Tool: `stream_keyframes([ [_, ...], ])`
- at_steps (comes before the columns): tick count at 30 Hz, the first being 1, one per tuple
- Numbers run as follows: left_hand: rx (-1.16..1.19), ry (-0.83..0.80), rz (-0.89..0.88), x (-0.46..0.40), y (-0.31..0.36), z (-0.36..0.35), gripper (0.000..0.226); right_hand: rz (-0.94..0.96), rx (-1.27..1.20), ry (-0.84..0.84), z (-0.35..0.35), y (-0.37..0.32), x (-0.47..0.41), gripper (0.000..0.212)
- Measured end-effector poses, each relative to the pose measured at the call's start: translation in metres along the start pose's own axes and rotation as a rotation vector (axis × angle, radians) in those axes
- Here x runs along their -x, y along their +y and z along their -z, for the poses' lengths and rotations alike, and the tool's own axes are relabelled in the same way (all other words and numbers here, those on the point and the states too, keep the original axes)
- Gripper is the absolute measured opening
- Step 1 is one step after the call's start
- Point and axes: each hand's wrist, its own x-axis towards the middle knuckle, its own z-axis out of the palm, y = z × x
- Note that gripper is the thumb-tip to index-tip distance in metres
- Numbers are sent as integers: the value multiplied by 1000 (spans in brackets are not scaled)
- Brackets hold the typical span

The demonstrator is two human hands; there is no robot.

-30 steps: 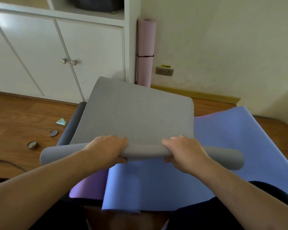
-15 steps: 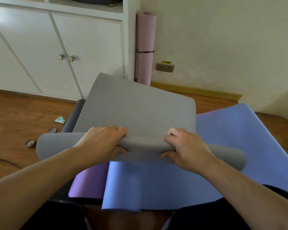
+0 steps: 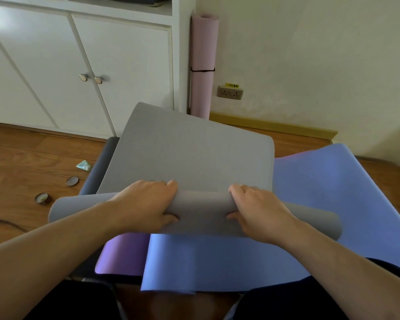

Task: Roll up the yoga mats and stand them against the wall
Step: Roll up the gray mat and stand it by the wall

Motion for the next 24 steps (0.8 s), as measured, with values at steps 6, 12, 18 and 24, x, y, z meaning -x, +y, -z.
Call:
stream_keyframes([
  [6,10,-65,8,0,-3,-1,49,-11,19,-122,1,-5,1,55],
  [12,122,-35,-55,1,-6,1,43,9,-75,-119,0,0,1,45],
  [18,17,127,-33,0,-8,-1,39,35,-89,16,-1,3,2,43],
  [24,30,177,91,-4,1,-3,36,-66,-68,114,2,7,-4,34],
])
